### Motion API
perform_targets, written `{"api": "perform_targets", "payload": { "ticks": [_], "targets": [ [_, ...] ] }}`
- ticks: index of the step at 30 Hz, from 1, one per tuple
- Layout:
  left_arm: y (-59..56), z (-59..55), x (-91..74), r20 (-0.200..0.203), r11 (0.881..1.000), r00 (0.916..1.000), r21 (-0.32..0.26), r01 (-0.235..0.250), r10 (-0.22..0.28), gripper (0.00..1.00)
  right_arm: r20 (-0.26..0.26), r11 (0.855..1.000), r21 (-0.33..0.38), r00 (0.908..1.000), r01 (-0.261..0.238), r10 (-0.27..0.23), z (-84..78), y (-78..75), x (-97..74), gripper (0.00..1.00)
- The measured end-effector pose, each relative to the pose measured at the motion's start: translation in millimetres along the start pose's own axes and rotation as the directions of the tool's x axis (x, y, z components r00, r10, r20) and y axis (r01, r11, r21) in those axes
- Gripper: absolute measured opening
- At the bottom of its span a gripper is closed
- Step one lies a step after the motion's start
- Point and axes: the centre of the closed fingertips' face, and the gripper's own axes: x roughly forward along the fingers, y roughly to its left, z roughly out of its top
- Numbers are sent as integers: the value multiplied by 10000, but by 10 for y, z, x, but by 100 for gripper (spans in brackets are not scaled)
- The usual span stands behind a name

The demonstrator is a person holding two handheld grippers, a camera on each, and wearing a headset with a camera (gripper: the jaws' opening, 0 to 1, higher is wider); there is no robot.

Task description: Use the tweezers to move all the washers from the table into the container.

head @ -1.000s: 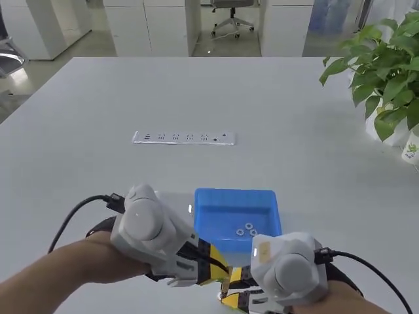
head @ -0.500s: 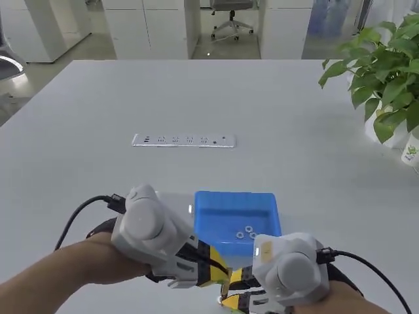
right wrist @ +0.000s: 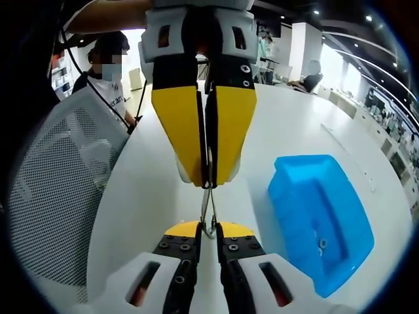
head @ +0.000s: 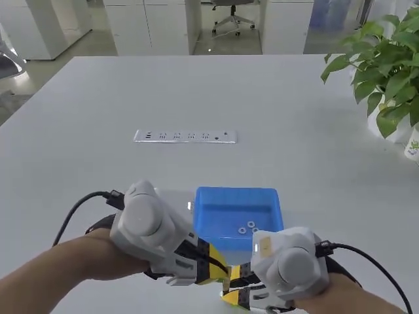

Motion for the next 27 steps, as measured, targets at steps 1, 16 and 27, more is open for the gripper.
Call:
{"api": "perform_targets", "payload": {
  "ticks": [1, 16, 27],
  "targets": [
    [-1, 0, 1, 4, 10000, 10000, -7, 1, -1, 4, 0, 10000, 22, 10000, -7, 7, 0, 1, 0, 11],
    [-18, 4, 1, -25, 10000, 10000, -38, 66, -66, 4, -50, 10000, -57, 10000, 5, -5, 0, 10, 0, 11],
    [-6, 112, -103, 27, 10000, 10000, 54, -18, 18, 4, -36, 9997, -250, 10000, 4, -5, 113, -16, -96, 11]
  ]
}}
